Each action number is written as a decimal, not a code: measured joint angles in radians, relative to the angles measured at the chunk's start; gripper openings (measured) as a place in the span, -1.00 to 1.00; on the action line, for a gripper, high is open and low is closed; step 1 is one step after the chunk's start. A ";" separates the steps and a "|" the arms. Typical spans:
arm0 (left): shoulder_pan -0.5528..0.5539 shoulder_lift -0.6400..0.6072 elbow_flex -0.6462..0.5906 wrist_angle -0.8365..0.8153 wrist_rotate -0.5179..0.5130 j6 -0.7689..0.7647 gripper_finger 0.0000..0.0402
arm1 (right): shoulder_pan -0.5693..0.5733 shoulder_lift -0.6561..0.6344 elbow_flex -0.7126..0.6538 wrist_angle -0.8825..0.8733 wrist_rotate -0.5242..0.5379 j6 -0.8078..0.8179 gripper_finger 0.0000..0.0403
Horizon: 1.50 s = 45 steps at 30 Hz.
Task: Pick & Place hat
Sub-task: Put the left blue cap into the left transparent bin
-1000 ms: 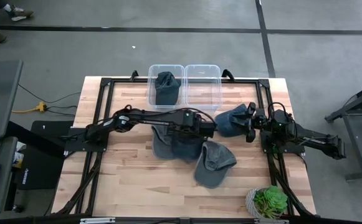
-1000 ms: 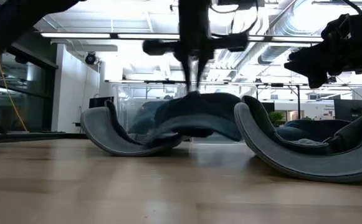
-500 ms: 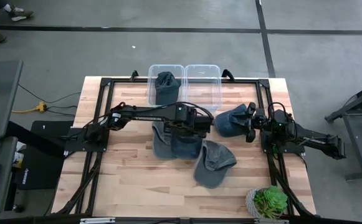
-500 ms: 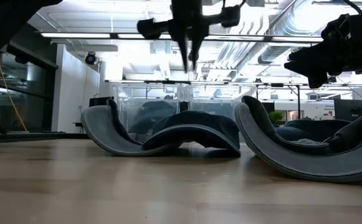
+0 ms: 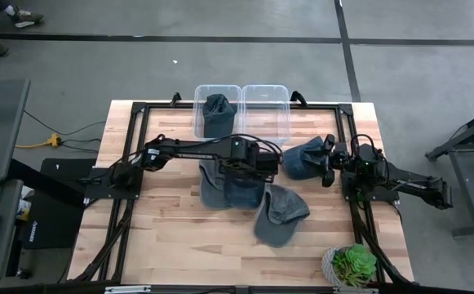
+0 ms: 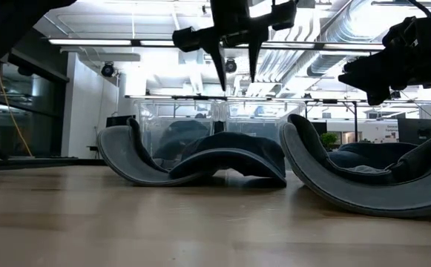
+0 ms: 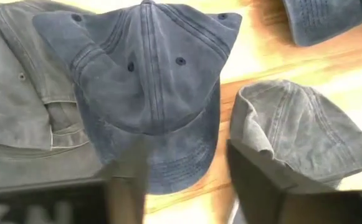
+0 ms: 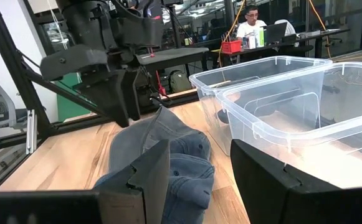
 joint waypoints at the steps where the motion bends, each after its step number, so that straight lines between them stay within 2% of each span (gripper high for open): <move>1: 0.000 0.002 0.000 0.003 -0.001 -0.001 -0.03 | 0.000 0.000 0.000 0.000 0.000 0.000 -0.18; 6: 0.026 0.043 -0.005 -0.013 0.021 -0.027 0.55 | 0.000 0.000 0.000 0.000 0.000 0.000 -0.18; 8: 0.041 0.066 -0.004 0.025 0.028 -0.027 0.71 | 0.000 0.000 0.000 0.000 0.000 0.000 -0.18; 10: 0.057 0.085 -0.014 -0.016 0.041 -0.027 0.81 | 0.000 0.000 0.000 0.000 0.000 0.000 -0.18; 11: 0.063 0.092 -0.020 -0.032 0.051 -0.027 0.84 | 0.000 0.000 0.000 0.000 0.000 0.000 -0.18; 14: 0.080 0.124 -0.006 0.063 0.066 -0.027 0.86 | 0.000 0.000 0.000 0.000 0.000 0.000 -0.18; 23: 0.100 0.186 -0.016 0.045 0.077 -0.021 0.78 | 0.000 0.000 0.000 0.000 0.000 0.000 -0.18; 28: 0.112 0.235 -0.015 0.061 0.128 -0.012 0.62 | 0.000 0.000 0.000 0.000 0.000 0.000 -0.18; 37: 0.113 0.308 -0.006 0.144 0.176 0.027 0.11 | 0.000 0.000 0.000 0.000 0.000 0.000 -0.18; 41: 0.114 0.319 -0.007 0.133 0.209 0.037 -0.22 | 0.000 0.000 0.000 0.000 0.000 0.000 -0.18; 45: 0.111 0.320 -0.008 0.141 0.207 0.042 -0.68 | 0.000 0.000 0.000 0.000 0.000 0.000 -0.18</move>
